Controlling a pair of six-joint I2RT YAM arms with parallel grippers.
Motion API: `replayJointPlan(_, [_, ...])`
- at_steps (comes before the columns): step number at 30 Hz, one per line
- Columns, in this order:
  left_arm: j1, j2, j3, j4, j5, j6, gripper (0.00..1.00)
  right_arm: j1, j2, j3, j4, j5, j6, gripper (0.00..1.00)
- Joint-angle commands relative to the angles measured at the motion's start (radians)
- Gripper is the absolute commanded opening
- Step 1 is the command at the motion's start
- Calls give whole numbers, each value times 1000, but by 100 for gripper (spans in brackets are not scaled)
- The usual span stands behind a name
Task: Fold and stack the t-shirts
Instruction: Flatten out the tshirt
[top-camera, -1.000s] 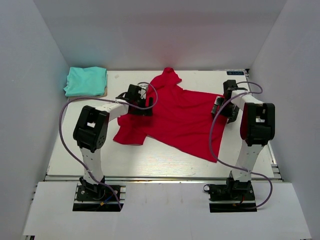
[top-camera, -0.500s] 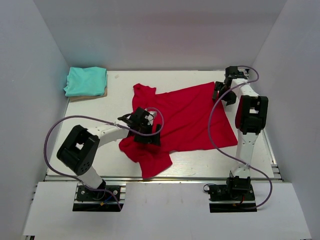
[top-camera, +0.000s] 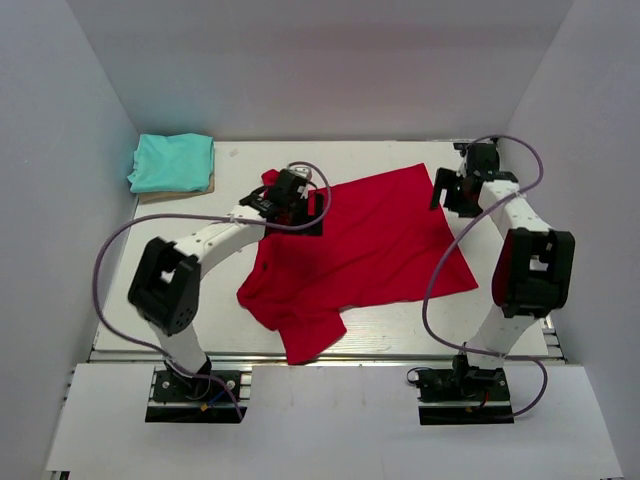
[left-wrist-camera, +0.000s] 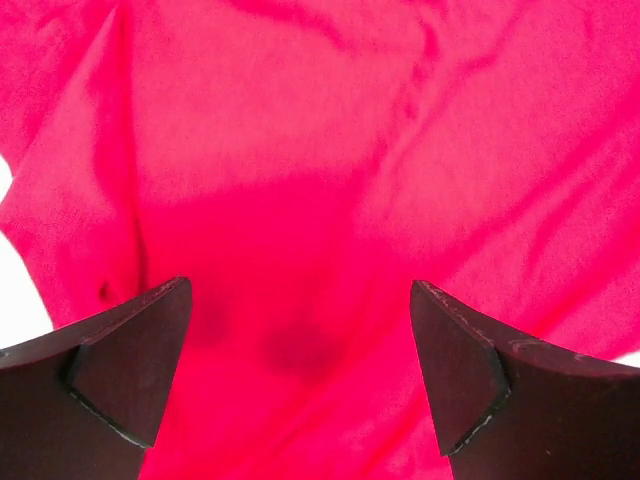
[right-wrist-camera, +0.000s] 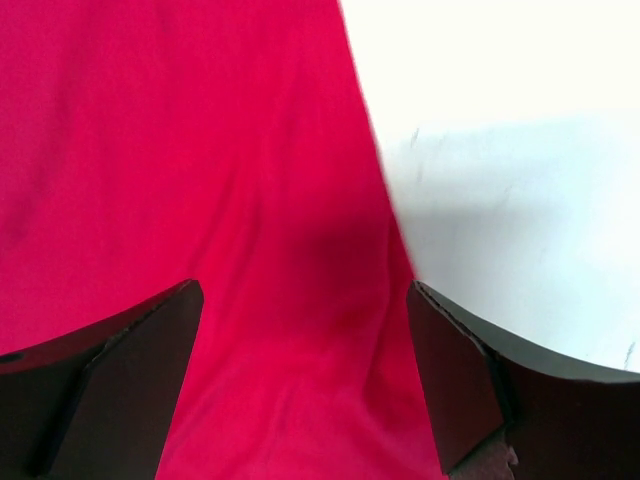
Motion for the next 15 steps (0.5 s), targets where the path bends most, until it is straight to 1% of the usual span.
replayJointPlan(1, [4, 125, 105, 0, -22, 33, 100, -16, -36, -146, -5, -27, 66, 88])
replayJointPlan(2, [4, 158, 132, 0, -22, 33, 100, -28, -77, -194, -2, -51, 73, 88])
replayJointPlan(3, [4, 216, 156, 0, -7, 44, 100, -31, -90, -220, 32, -99, 76, 88])
replayJointPlan(4, [4, 241, 204, 0, 3, 44, 100, -36, -103, -241, 46, -128, 68, 88])
replayJointPlan(5, [13, 262, 218, 0, 24, 59, 100, -51, -132, -298, 61, -206, 56, 88])
replayJointPlan(8, [13, 310, 229, 11, 24, 68, 100, -68, -124, -335, 95, -260, 33, 87])
replayJointPlan(10, [22, 325, 218, 11, -21, 68, 100, -82, -113, -347, 98, -271, 24, 87])
replayJointPlan(13, [42, 348, 197, -2, -43, 68, 100, -99, -93, -372, 128, -321, 11, 81])
replayJointPlan(14, [42, 348, 196, -2, -43, 59, 100, -105, -88, -384, 130, -384, 7, 78])
replayJointPlan(15, [51, 348, 171, -2, -43, 59, 100, -113, -88, -389, 142, -409, 5, 73])
